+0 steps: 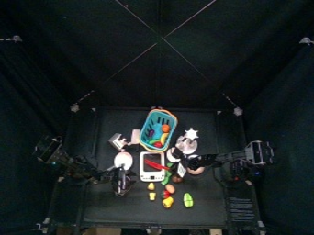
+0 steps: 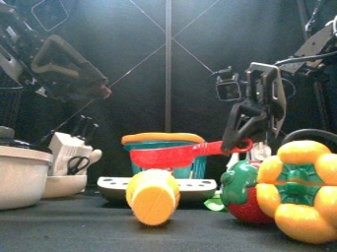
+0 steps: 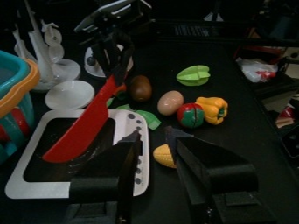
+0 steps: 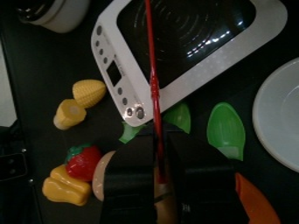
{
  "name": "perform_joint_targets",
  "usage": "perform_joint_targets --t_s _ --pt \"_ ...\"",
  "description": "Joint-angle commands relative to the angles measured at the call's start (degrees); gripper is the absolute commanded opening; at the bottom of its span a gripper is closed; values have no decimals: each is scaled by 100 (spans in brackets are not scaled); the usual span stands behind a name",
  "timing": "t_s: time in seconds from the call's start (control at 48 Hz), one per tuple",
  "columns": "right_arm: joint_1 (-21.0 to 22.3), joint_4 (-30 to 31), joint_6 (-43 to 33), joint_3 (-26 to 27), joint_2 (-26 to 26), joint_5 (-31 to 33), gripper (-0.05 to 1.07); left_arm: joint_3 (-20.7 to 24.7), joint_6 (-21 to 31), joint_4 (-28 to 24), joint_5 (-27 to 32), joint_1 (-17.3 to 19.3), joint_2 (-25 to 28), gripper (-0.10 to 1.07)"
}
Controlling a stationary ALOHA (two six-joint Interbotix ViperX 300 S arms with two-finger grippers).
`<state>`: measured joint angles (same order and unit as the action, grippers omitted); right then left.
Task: Place knife onto stove
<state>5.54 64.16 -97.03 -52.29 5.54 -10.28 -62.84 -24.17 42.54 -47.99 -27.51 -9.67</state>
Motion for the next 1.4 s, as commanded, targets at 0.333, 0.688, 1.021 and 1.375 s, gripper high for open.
perform_joint_targets --t_s 0.333,0.688,1.021,1.375 --pt "114 -9 -9 114 18 -35 54 53 9 -18 -53 9 -26 72" --pt "211 -9 -9 158 9 35 65 53 9 -9 -44 9 -18 72" --pt "220 -26 -9 176 -53 62 68 53 9 -9 -26 9 -9 72" --pt "193 9 0 299 -167 255 82 53 9 -9 -18 9 -9 72"
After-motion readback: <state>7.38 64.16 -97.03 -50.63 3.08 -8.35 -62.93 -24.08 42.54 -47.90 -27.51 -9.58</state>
